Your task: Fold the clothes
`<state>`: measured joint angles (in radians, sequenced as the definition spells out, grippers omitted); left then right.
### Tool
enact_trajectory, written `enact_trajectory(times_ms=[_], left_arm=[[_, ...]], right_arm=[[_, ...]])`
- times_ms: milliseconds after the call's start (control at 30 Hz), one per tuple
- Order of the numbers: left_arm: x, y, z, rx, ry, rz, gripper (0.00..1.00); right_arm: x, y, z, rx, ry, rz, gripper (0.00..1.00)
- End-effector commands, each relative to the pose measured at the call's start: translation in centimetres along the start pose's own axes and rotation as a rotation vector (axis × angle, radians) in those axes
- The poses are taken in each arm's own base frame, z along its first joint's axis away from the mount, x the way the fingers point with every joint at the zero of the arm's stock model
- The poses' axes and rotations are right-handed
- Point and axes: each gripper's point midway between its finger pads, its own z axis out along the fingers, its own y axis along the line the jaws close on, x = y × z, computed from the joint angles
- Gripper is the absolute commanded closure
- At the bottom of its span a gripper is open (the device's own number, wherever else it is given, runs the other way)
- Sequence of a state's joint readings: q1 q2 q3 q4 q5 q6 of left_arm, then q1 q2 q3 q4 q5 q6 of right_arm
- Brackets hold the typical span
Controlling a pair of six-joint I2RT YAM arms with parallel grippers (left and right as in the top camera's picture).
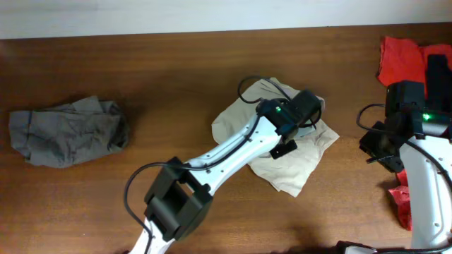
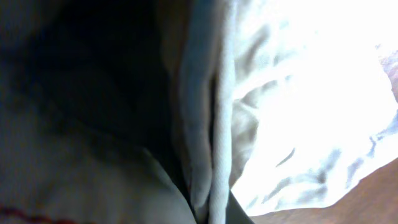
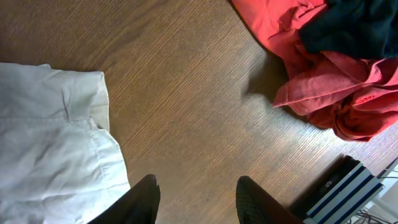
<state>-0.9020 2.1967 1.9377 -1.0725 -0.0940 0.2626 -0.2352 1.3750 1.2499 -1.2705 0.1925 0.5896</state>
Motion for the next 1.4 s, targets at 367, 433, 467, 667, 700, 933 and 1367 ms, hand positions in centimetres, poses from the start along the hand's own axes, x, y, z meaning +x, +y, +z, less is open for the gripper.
enact_trajectory(times_ms=[367,433,467,667,700,933,1367], left_arm=[[-1.9,-5.1,1.0,0.292,-0.039,-0.062,0.26],[-2.4,-5.0,-0.4,0.297,-0.044,-0.076,0.22],[-2.7,-5.1,-1.2,0.312,-0.050,-0.091,0.21],[-3.0,-1.3,-5.0,0.156,-0.049,-0.134,0.31],[-3.0,0.6,-5.5,0.080,-0.053,-0.168,0.25],[-0.1,12.7,-6.4,-0.103,-0.083,-0.428,0.16],[3.1,18.5,-3.8,0.489,-0.365,-0.432,0.19]], right_arm=[[-0.2,-0.1,-0.5,-0.017,-0.018,-0.006,0.55],[-0.3,-0.1,-0.5,-0.019,-0.021,-0.005,0.55],[-0.3,0.0,-0.5,-0.020,-0.023,-0.005,0.55],[-0.2,1.9,-0.6,-0.125,-0.009,-0.113,0.55],[0.1,3.2,-0.9,-0.198,0.005,-0.174,0.55],[3.2,11.6,-4.2,-0.655,0.058,-0.476,0.55],[13.3,20.5,5.7,-0.566,0.325,-0.954,0.88]])
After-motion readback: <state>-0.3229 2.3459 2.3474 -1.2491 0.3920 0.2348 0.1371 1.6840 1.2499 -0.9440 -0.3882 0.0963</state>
